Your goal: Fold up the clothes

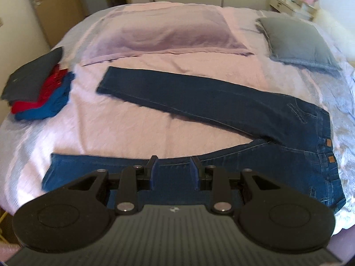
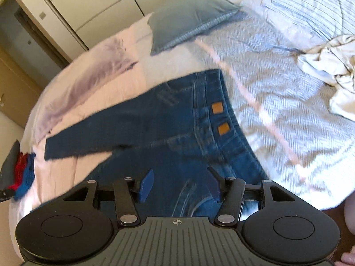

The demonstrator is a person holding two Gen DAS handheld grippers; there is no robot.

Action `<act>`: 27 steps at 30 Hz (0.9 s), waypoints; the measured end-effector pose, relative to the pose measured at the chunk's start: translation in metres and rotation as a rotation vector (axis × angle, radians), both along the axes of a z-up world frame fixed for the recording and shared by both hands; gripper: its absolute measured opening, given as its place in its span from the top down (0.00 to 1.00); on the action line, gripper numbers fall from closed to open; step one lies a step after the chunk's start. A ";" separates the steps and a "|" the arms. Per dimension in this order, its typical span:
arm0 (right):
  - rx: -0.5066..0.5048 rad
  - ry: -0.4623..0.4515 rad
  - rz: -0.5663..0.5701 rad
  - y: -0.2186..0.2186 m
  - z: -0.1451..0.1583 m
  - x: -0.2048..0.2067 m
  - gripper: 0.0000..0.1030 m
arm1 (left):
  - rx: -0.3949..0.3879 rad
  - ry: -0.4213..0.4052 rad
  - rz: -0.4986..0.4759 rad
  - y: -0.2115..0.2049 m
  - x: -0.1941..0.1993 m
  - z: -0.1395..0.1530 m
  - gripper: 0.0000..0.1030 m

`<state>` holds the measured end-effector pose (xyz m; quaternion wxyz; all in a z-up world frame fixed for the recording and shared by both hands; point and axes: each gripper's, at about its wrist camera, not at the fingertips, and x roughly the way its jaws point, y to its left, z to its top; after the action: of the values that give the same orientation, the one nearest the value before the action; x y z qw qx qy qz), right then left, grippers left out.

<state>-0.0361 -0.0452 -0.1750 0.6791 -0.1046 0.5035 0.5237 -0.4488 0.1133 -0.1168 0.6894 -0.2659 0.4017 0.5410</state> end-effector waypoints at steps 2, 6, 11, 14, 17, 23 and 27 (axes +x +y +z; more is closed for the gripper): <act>0.001 0.017 0.002 0.011 -0.006 0.017 0.46 | -0.010 0.000 -0.018 0.008 0.012 -0.009 0.74; 0.043 0.065 0.052 0.038 -0.026 0.056 0.50 | -0.028 -0.001 -0.028 0.019 0.042 -0.037 0.74; 0.044 0.139 0.117 0.086 -0.079 0.121 0.70 | -0.064 -0.023 0.051 0.031 0.086 -0.082 0.74; 0.063 0.192 0.146 0.115 -0.109 0.162 0.70 | -0.052 -0.044 0.078 0.037 0.114 -0.101 0.74; 0.076 0.236 0.176 0.147 -0.136 0.197 0.70 | -0.045 -0.055 0.089 0.041 0.136 -0.115 0.73; 0.097 0.297 0.223 0.192 -0.174 0.241 0.70 | -0.084 -0.024 0.112 0.044 0.160 -0.135 0.74; 0.114 0.366 0.238 0.207 -0.190 0.254 0.70 | -0.104 -0.009 0.136 0.048 0.169 -0.144 0.74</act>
<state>0.2178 0.1615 -0.3654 0.5146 -0.0277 0.5723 0.6379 -0.2800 0.1611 -0.2606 0.6382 -0.3305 0.4073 0.5635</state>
